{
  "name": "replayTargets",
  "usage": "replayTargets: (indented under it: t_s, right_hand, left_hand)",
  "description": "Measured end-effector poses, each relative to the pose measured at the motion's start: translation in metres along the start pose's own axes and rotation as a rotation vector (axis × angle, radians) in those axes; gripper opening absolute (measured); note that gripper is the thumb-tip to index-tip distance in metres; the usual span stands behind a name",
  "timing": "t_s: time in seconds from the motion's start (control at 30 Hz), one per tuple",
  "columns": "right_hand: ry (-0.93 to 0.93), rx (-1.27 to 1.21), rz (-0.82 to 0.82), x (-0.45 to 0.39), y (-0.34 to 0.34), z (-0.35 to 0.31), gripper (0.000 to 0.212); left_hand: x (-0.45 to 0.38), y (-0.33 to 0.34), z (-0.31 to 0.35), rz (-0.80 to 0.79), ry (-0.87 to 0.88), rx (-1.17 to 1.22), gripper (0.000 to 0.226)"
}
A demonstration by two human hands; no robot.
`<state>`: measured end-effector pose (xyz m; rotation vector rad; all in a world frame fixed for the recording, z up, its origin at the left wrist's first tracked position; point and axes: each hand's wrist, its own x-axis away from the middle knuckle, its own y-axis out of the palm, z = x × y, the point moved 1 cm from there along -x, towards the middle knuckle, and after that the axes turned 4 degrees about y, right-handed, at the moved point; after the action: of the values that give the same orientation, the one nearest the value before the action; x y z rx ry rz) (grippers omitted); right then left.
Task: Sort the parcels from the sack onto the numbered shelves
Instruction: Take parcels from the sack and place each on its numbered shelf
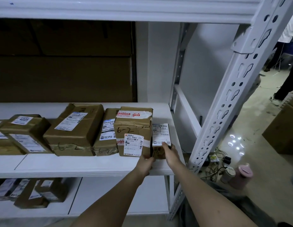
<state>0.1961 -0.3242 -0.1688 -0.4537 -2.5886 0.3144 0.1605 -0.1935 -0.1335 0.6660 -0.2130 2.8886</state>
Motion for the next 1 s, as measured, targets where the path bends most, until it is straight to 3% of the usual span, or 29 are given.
replayTargets:
  t_s: [0.23, 0.5, 0.7, 0.9, 1.0]
  right_hand:
    - [0.033, -0.004, -0.023, -0.004, 0.000, -0.003, 0.055]
    - [0.058, -0.068, 0.004, 0.001, -0.005, 0.002, 0.070]
    - [-0.004, -0.071, 0.132, 0.032, -0.024, 0.021, 0.043]
    - [0.056, -0.105, 0.040, 0.050, -0.059, 0.058, 0.018]
    - [0.062, -0.090, 0.004, 0.063, -0.094, 0.078, 0.017]
  left_hand:
    - [-0.004, -0.005, -0.001, -0.035, -0.031, -0.048, 0.025]
    - [-0.002, -0.007, -0.004, -0.064, 0.016, -0.065, 0.025]
    - [0.003, 0.011, -0.014, -0.078, 0.020, -0.127, 0.012]
    - [0.027, 0.051, -0.021, -0.168, 0.029, -0.273, 0.025]
    - [0.042, 0.084, -0.024, -0.201, 0.030, -0.327, 0.022]
